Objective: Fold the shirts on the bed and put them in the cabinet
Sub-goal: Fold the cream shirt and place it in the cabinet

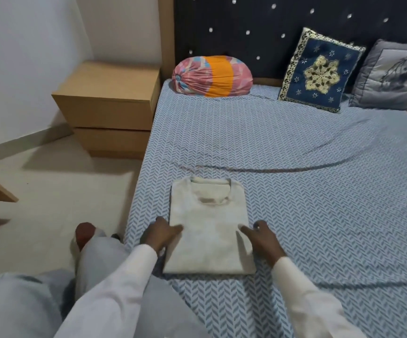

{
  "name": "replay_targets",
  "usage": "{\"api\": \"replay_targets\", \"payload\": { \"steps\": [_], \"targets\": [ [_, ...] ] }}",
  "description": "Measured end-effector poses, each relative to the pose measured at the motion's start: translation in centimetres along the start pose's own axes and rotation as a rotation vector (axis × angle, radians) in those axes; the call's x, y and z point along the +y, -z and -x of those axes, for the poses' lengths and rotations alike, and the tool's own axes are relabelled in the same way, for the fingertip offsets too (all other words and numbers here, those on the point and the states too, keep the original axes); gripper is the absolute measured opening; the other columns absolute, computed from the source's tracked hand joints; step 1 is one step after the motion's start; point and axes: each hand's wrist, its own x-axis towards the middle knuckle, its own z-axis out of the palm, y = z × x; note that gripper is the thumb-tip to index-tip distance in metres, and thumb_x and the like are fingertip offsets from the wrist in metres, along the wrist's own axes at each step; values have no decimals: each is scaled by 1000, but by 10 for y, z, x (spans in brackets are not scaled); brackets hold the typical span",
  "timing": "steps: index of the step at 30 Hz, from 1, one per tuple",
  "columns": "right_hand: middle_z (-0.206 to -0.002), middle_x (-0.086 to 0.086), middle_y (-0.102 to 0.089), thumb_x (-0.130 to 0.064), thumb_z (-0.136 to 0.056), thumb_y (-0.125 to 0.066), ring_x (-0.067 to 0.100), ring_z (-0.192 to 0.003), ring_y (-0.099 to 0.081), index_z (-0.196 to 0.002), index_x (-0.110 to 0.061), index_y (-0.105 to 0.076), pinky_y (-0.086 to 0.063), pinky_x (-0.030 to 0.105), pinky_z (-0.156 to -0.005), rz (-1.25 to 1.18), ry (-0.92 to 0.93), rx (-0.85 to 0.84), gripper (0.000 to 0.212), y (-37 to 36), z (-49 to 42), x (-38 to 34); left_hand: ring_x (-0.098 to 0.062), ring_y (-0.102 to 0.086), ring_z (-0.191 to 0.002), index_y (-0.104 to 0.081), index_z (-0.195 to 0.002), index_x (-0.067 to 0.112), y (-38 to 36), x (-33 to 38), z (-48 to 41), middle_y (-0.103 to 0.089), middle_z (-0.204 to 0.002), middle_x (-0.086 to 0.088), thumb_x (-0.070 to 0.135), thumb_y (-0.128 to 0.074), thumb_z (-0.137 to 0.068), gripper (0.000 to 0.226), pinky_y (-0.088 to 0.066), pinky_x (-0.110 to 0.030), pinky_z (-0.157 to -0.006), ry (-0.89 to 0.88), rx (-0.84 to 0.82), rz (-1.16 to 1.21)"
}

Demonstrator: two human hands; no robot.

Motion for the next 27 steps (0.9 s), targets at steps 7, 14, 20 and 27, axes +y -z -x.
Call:
{"api": "replay_targets", "payload": {
  "steps": [7,14,20,27],
  "targets": [
    [-102,4,-72,-33,-81,-75,18,-86,-68,-106,-14,-68,-54,23,-61,134,44,-251,32,-5,28,37,-23,-61,-102,-59,-119,8,-15,-10,63,-64,-120,-9,34,-70,-83,45,-45,-23,-77,-39,-177,-248],
    [-82,0,-71,-29,-81,-76,11,-65,-66,-93,-17,-71,-53,24,-54,247,42,-232,17,-7,37,36,-26,-63,-105,-60,-121,12,-11,-15,70,-65,-121,-9,35,-69,-78,49,-53,-33,-88,-65,-182,-458],
    [-72,-2,-63,-44,-78,-77,15,-66,-63,-78,-19,-56,-42,24,-55,505,32,-197,33,4,46,37,-26,-61,-107,-51,-124,13,-17,-15,71,-60,-123,-9,31,-67,-78,51,-51,-31,-85,-42,-39,-540],
    [-105,6,-57,-36,-87,-58,28,-98,-56,-124,-21,-54,-48,38,-81,438,614,161,40,-52,51,-1,-30,-58,-107,-15,-151,24,-34,17,78,-36,-134,-9,34,-62,-88,79,-50,-38,-85,-487,145,-380]
  ]
}}
